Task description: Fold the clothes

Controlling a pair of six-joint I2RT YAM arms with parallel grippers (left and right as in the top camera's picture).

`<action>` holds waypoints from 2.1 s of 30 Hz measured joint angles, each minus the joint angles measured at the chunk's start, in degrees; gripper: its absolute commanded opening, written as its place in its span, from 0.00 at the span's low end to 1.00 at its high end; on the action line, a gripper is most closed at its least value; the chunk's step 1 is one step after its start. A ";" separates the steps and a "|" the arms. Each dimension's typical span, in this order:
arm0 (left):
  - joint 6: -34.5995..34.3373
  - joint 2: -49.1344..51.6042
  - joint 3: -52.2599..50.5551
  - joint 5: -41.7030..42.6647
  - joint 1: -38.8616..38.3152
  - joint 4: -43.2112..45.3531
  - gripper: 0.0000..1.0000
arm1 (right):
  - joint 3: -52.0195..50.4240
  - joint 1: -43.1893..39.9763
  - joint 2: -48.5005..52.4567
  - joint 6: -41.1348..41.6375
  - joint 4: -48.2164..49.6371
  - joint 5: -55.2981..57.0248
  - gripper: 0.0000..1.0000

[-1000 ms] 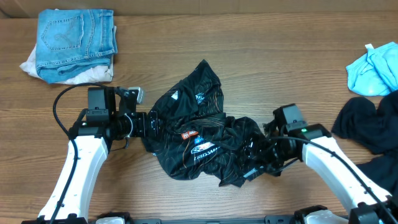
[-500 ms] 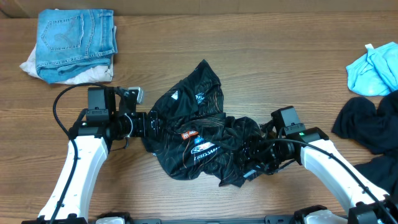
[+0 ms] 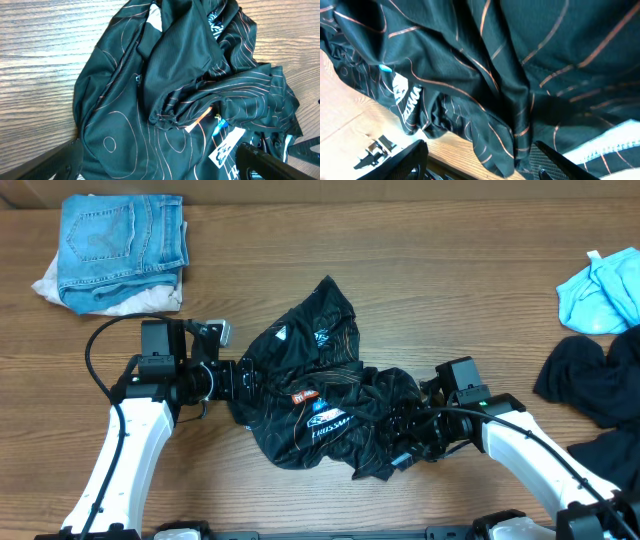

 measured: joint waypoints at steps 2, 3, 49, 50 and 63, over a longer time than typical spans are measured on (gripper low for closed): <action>0.00 0.00 0.00 0.00 0.02 0.00 1.00 | 0.00 0.04 1.07 0.02 0.79 0.02 0.69; 0.00 0.00 0.00 0.00 0.02 0.00 1.00 | 0.00 0.07 2.03 0.13 1.01 -0.04 0.69; 0.00 0.00 0.00 -0.48 0.02 -0.13 1.00 | 46.14 -2.45 1.60 -11.98 -19.26 42.38 0.04; 0.00 0.00 0.00 -0.46 0.00 -0.26 1.00 | 46.14 -3.65 1.88 -12.00 -18.75 43.95 0.05; -7.43 0.00 0.04 -0.46 0.00 -1.73 1.00 | 46.16 -12.44 5.90 -17.86 -26.88 29.40 0.90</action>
